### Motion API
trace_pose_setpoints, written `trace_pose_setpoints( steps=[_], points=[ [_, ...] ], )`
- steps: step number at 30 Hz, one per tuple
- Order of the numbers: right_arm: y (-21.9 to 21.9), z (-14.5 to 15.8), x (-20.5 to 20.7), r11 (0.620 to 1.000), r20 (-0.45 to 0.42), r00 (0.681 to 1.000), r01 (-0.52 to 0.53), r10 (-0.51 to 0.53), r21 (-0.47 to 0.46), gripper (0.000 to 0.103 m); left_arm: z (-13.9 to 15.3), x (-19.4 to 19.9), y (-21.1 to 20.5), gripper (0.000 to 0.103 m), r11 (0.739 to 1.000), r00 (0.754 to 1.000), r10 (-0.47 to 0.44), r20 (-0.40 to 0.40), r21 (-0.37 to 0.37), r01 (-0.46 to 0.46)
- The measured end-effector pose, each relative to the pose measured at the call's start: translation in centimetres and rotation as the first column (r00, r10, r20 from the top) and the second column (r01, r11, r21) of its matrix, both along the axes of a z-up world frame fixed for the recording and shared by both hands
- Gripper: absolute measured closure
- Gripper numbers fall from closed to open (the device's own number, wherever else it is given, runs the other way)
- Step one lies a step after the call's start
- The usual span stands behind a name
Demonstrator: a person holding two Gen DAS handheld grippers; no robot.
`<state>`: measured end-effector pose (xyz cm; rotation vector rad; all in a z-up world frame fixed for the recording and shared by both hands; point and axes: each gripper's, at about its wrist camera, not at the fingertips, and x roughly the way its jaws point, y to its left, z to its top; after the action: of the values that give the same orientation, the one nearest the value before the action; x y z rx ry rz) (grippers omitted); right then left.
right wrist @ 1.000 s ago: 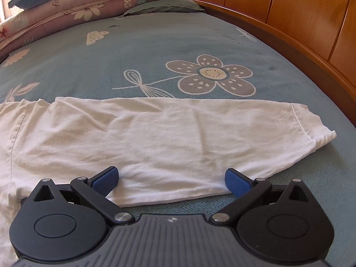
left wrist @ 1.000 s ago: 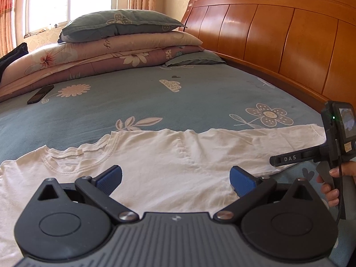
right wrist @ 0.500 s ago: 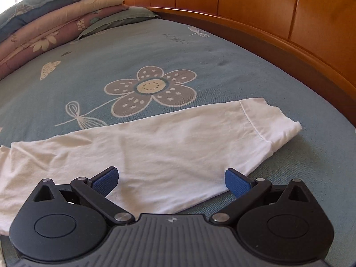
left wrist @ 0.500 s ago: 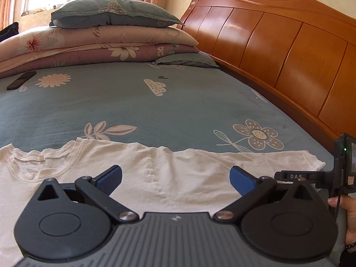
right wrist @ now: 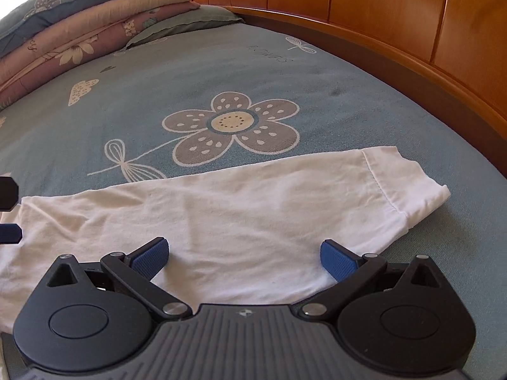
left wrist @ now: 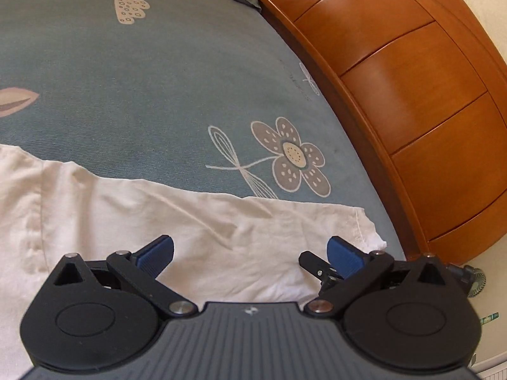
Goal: Fold clothes
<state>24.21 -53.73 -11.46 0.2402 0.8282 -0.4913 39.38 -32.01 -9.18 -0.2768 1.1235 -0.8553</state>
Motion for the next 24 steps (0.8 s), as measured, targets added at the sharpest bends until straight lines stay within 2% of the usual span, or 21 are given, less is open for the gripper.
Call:
trace_pose_setpoints(
  steps=[2,3,6,9,13,16,18,24],
  points=[
    [0.1,-0.1,0.2,1.000,-0.009,1.000,0.000,0.000,-0.013,0.000,-1.0,0.9,-1.1,0.001,0.999,1.000,0.023,0.014,0.042,-0.023],
    [0.1,-0.1,0.2,1.000,-0.012,1.000,0.001,-0.001,-0.016,0.000,-1.3,1.4,-1.4,0.001,0.999,0.999,0.036,0.016,0.026,-0.036],
    [-0.2,0.0,0.3,1.000,-0.008,1.000,0.007,-0.007,-0.006,0.000,-1.0,2.7,-2.7,0.001,0.997,0.997,0.054,0.048,0.044,-0.056],
    [-0.1,-0.1,0.2,1.000,-0.011,1.000,-0.005,0.005,-0.016,0.000,0.0,2.3,-3.2,0.001,0.996,0.996,0.059,0.069,0.064,-0.063],
    [0.0,-0.1,0.0,1.000,-0.010,1.000,-0.019,0.018,-0.021,0.000,1.1,-0.2,-2.3,0.001,1.000,0.999,-0.017,0.049,-0.016,0.018],
    [0.2,-0.3,-0.2,0.999,-0.009,0.999,-0.033,0.032,-0.038,0.000,0.6,-1.5,-2.8,0.001,0.996,0.996,-0.086,0.028,-0.001,0.086],
    [0.3,-0.4,-0.2,0.998,-0.009,0.999,-0.034,0.034,-0.044,0.000,-0.2,-1.2,-3.9,0.001,0.996,0.996,-0.086,0.033,0.036,0.085],
    [0.1,-0.4,-0.2,0.998,-0.006,0.999,-0.047,0.047,-0.043,0.000,-1.1,1.4,-6.0,0.001,1.000,0.999,0.005,0.051,0.028,-0.006]
  ],
)
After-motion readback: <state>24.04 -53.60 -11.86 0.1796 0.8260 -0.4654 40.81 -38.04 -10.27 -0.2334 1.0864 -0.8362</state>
